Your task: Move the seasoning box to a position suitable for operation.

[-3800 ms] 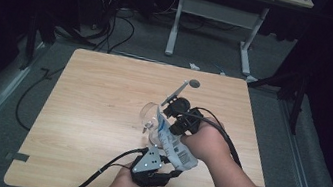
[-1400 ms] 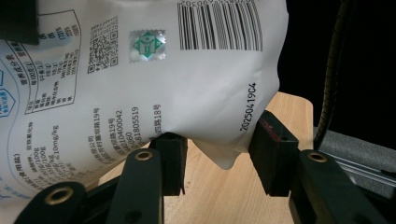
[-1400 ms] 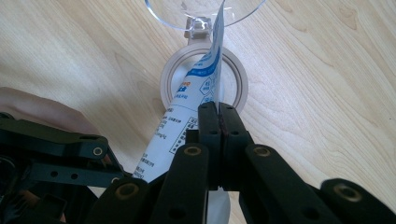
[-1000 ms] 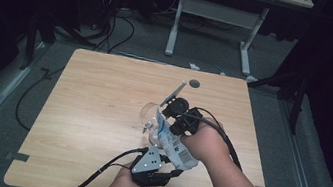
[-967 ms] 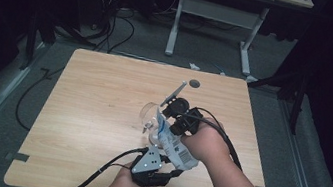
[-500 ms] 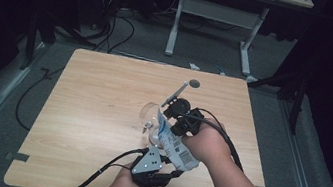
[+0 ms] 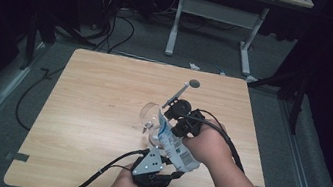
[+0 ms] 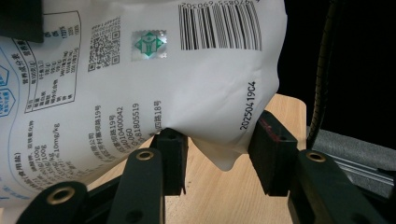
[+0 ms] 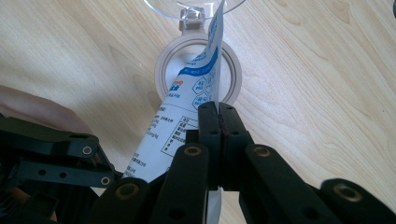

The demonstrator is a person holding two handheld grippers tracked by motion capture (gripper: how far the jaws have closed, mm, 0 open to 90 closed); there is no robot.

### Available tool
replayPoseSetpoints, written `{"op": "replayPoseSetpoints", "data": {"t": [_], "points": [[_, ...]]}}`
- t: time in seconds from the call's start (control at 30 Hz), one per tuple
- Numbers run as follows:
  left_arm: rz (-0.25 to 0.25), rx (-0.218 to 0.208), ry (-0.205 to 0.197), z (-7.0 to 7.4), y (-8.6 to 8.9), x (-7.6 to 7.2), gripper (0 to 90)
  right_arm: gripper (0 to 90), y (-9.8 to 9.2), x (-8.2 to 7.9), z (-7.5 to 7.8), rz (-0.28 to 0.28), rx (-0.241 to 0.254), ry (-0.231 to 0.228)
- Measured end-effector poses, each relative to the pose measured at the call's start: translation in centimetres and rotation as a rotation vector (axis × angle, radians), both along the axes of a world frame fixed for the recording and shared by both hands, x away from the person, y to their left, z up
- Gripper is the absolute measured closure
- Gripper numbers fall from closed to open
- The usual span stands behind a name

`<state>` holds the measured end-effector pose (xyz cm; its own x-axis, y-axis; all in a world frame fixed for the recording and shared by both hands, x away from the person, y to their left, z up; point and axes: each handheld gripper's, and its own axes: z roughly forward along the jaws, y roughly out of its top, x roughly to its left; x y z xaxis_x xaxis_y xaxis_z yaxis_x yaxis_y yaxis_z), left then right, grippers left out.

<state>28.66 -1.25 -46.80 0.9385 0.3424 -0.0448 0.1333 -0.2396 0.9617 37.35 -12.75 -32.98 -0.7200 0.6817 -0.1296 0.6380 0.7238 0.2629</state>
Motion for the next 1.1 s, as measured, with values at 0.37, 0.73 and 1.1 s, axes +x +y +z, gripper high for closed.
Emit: {"op": "replayPoseSetpoints", "data": {"t": [0.37,0.73,1.1], "points": [[0.005,-0.008,-0.001,0.10,0.04,0.17,59.8,90.0,0.05,0.23,0.07,0.001,0.000,-0.003],[0.016,-0.012,-0.004,0.21,0.24,0.38,59.9,90.0,0.63,0.52,0.04,0.002,-0.009,-0.008],[0.014,-0.018,-0.003,0.35,0.32,0.38,59.9,90.0,0.68,0.51,0.17,0.000,-0.006,-0.010]]}}
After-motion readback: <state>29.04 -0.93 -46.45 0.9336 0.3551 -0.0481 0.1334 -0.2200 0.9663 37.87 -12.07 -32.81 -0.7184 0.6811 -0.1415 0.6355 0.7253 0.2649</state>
